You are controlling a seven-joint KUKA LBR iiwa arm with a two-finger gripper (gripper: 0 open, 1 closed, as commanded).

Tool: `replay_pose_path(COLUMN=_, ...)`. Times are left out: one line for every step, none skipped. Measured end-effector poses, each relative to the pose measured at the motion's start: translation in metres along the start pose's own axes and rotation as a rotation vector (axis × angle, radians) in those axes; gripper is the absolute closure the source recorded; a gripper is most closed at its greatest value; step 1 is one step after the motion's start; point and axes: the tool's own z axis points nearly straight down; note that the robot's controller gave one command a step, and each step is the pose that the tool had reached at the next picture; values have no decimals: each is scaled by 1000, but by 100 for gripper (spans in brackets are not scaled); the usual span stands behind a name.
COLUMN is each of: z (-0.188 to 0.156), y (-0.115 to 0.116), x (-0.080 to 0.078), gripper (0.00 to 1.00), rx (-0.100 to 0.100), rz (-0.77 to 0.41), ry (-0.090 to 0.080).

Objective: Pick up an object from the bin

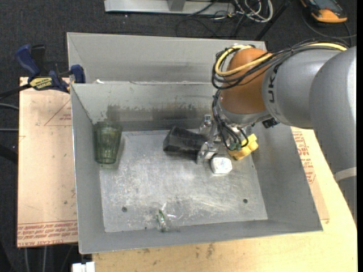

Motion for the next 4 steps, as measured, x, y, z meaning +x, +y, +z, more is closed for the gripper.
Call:
replay_pose_path(z=0, y=0, x=0, gripper=100, rx=0, rz=0, ry=0)
replay_pose_path(z=-15, y=3, x=3, gripper=100, rx=1, rz=-3, ry=25)
replay_pose_path(z=-71, y=1, x=1, gripper=100, rx=1, rz=-7, ry=32)
replay_pose_path(z=-99, y=4, x=0, gripper=100, rx=1, rz=-11, ry=25)
